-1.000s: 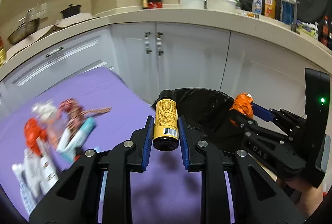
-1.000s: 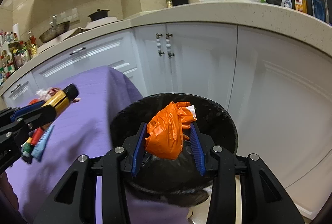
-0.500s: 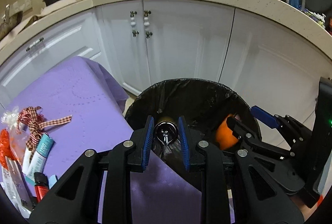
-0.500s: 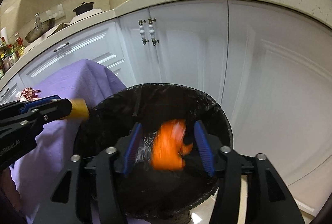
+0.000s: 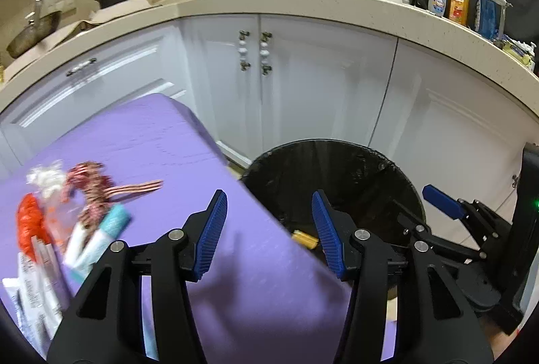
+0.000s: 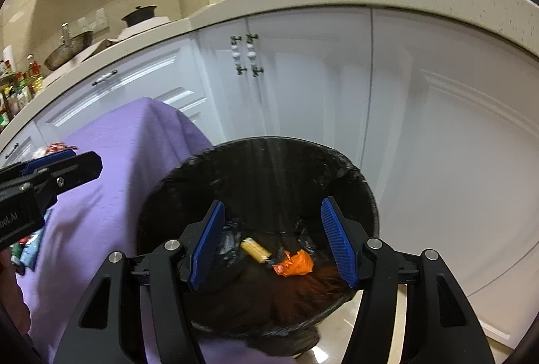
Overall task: Collect trash
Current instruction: 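Grasp the green bottle with the right gripper while the left grasps the white tube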
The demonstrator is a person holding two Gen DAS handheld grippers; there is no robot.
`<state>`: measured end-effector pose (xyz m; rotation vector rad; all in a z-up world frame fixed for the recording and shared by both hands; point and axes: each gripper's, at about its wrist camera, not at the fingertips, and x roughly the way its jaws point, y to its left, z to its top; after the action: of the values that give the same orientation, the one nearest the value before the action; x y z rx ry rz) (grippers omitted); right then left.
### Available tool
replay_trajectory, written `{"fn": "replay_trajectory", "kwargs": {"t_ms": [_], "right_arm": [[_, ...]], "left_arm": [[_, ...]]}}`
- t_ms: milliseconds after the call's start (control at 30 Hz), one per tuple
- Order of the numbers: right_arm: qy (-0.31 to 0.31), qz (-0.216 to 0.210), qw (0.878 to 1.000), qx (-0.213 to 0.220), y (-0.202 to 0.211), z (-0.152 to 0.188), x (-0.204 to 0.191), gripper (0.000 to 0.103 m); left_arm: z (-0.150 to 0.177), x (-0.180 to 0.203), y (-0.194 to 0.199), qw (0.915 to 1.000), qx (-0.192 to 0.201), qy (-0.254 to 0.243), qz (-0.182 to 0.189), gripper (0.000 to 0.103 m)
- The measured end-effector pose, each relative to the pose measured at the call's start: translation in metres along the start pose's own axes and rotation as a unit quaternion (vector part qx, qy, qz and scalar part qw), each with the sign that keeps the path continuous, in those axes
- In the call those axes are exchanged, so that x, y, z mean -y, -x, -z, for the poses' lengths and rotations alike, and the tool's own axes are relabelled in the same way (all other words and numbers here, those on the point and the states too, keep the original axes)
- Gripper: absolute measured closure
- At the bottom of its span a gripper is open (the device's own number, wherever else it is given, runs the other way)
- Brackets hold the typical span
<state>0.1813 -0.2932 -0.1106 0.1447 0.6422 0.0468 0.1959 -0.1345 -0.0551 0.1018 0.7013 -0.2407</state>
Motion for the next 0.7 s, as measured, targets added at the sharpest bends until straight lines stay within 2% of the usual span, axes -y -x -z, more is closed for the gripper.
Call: {"fn": "replay_trajectory", "kwargs": {"t_ms": [100,367,700], "right_arm": [[0.007,-0.014,1.0,0.005,0.01,0.0,-0.016,0.044],[0.036,-0.071,0.997,0.012,0.033,0.005,-0.076,0.044],[0.098,-0.145,0.985,0.001,0.056,0.03,-0.164,0.044]], "left_arm": [[0.007,-0.015,0.019,0.9999,0.003,0.011,-0.012,0.051],[0.039,-0.069,0.076,0.9963,0.016,0.04,-0.074,0.051],[0.095,-0.143,0.135,0.9834,0.008,0.098,-0.152,0.051]]}}
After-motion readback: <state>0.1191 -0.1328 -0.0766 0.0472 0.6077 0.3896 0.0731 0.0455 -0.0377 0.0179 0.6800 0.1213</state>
